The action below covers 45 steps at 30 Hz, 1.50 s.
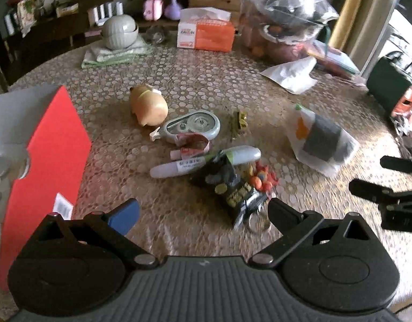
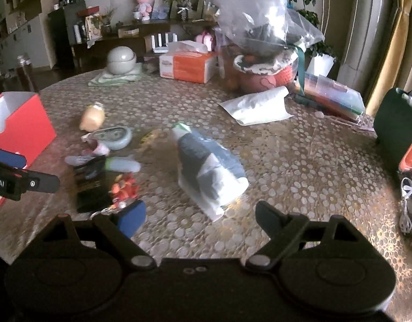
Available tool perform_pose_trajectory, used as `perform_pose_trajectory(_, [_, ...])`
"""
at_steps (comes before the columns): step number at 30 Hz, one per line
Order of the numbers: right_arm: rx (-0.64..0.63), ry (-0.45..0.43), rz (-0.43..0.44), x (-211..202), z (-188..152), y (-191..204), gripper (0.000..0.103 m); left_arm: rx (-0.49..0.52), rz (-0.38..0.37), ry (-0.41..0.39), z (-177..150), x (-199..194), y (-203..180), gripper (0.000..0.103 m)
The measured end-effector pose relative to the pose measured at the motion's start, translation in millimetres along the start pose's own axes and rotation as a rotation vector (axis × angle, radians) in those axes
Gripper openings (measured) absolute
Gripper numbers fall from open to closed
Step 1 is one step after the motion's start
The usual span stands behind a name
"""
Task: Organize objects
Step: 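Reach the right tool to the clear bag with dark item while the left tool approaches the black snack packet, then close the right tool on the clear bag while the left tool closes on the black snack packet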
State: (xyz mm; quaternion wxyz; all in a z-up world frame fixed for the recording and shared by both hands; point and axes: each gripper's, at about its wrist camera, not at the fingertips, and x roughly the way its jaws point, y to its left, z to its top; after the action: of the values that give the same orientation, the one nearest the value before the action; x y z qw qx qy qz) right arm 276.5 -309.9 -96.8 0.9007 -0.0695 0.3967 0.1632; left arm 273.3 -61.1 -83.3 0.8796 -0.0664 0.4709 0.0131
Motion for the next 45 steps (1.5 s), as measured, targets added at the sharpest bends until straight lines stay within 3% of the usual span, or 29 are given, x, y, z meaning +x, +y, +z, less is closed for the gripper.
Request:
perform_pose_trajectory(13, [0.01, 0.032, -0.017, 48.2, 18.3, -11.0, 0.088, -0.157, 0.118, 0.086, 27.0, 54.9, 1.9, 0.102])
perform_pose_trajectory(26, [0.008, 0.069, -0.037, 75.7, 19.6, -3.9, 0.087, -0.259, 0.079, 0.096, 21.3, 67.8, 7.6, 0.102])
perform_pose_trajectory(38, [-0.032, 0.064, -0.067, 81.4, 18.6, 2.5, 0.085, -0.227, 0.084, 0.1, 20.1, 76.9, 0.2, 0.1])
perform_pose_trajectory(40, [-0.04, 0.062, -0.074, 81.5, 17.7, 4.7, 0.083, -0.208, 0.089, 0.09, 19.5, 75.5, -2.2, 0.094])
perform_pose_trajectory(41, [-0.045, 0.062, -0.081, 81.7, 17.2, 5.9, 0.075, -0.191, 0.09, 0.087, 18.7, 74.9, -3.6, 0.091])
perform_pose_trajectory(42, [-0.05, 0.064, -0.093, 82.0, 17.0, 7.4, 0.054, -0.176, 0.087, 0.082, 18.0, 74.0, -4.8, 0.089])
perform_pose_trajectory(43, [-0.054, 0.072, -0.101, 82.8, 17.1, 8.1, 0.046, -0.165, 0.082, 0.079, 17.6, 73.8, -6.2, 0.085])
perform_pose_trajectory(45, [-0.043, 0.092, -0.098, 84.8, 18.0, 7.4, 0.047, -0.137, 0.068, 0.075, 16.8, 72.2, -8.0, 0.074])
